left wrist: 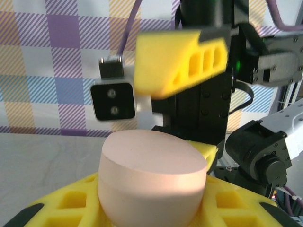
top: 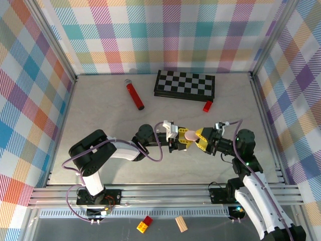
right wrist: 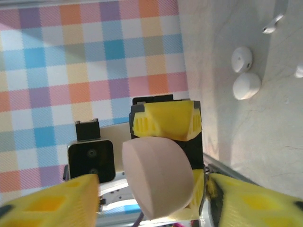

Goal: Insert the wireless bluetooth earbuds into the charging case

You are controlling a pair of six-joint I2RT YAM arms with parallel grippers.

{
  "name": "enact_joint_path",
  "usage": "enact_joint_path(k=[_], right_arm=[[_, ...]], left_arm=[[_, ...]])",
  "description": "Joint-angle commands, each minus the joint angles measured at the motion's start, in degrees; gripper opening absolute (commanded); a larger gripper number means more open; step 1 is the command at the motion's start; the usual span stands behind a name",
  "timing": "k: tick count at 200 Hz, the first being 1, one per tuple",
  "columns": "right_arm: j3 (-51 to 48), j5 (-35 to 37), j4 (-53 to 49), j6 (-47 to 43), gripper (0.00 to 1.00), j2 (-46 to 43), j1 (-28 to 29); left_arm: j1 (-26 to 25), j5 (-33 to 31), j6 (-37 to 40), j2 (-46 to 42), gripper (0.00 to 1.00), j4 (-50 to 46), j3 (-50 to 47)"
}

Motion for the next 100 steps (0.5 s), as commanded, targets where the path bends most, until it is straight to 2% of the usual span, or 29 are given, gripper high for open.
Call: enact_joint_path(k=[1, 18, 29, 49, 73, 100], right_arm=[[10.0, 3.3, -17.4, -18.8, 0.72, 0.6, -0.3], [17.1, 5.7, -27.9, -32.7, 0.80, 3.2, -0.3], [23.2, 9.4, -36.9, -46.3, 0.84, 5.2, -0.2], [30.8, 15.4, -45.7, -62.3, 0.89, 7.4, -0.2], [35.2, 17.3, -47.5, -74.5, 0.95, 8.4, 0.0], [35.3, 14.4, -44.5, -81.6, 0.96, 8.2, 0.9]], left_arm=[[0.3, 0.8, -1.9, -0.3, 0.34, 2.7, 1.3], [0.5, 0.1, -3.8, -0.9, 0.34, 2.7, 1.2], [0.9, -0.3, -5.6, -1.2, 0.34, 2.7, 1.2], [1.4, -0.6, -10.2, -1.2, 0.34, 2.7, 1.8], [1.5, -1.4, -12.2, -1.7, 0.34, 2.7, 1.3], [1.5, -1.9, -13.8, -2.9, 0.34, 2.7, 0.3]])
